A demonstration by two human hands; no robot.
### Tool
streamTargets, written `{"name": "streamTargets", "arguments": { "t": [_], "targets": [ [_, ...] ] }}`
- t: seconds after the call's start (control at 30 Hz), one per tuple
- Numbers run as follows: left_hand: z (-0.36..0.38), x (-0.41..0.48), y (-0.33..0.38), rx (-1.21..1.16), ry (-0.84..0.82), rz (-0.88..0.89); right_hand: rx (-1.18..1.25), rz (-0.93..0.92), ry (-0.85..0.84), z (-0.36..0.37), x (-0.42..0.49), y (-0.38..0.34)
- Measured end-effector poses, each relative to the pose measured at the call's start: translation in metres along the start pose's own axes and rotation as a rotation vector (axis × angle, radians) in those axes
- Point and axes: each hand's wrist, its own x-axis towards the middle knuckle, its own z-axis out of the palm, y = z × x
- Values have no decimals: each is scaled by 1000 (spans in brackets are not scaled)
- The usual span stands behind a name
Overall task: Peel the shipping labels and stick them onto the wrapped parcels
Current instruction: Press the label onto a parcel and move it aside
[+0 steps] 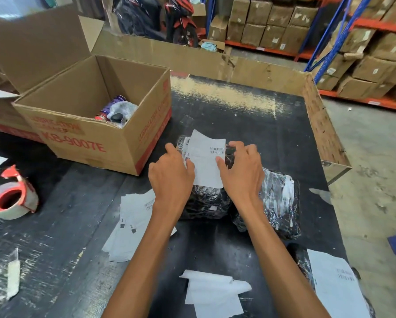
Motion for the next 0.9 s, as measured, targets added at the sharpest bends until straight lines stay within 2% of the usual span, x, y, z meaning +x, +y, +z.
{"name": "streamTargets", "arguments": {
  "t": [0.1,0.17,0.23,0.27,0.37,0.43,0.53,0.6,0.67,0.77,0.9],
  "targets": [
    [-3,8,-5,-4,44,2,-81,-2,-1,-14,7,0],
    [-4,17,-7,-5,81,159,-54,-79,13,-21,13,-7],
    [2,29,-6,29,13,305,-14,-179,-43,-18,18,-20],
    [8,35,-4,37,-72,326,-25,-199,-118,-13,20,-27],
    [29,48,-14,20,-405,240,-146,-165,-353,12,16,-27],
    [35,51,-23,-110,-520,177,-107,-136,-386,24,8,-14],
    [35,48,-28,-251,-510,175,99,-128,-337,27,3,1],
    [31,48,-30,-437,-529,127,205,-104,-321,26,3,3],
    [25,47,-35,-610,-538,41,290,-40,-290,26,1,2],
    [21,40,-45,-675,-550,-101,364,122,-299,25,-2,4],
    [24,26,-42,-891,-530,-233,533,185,-288,18,-7,-1]
  ]
}}
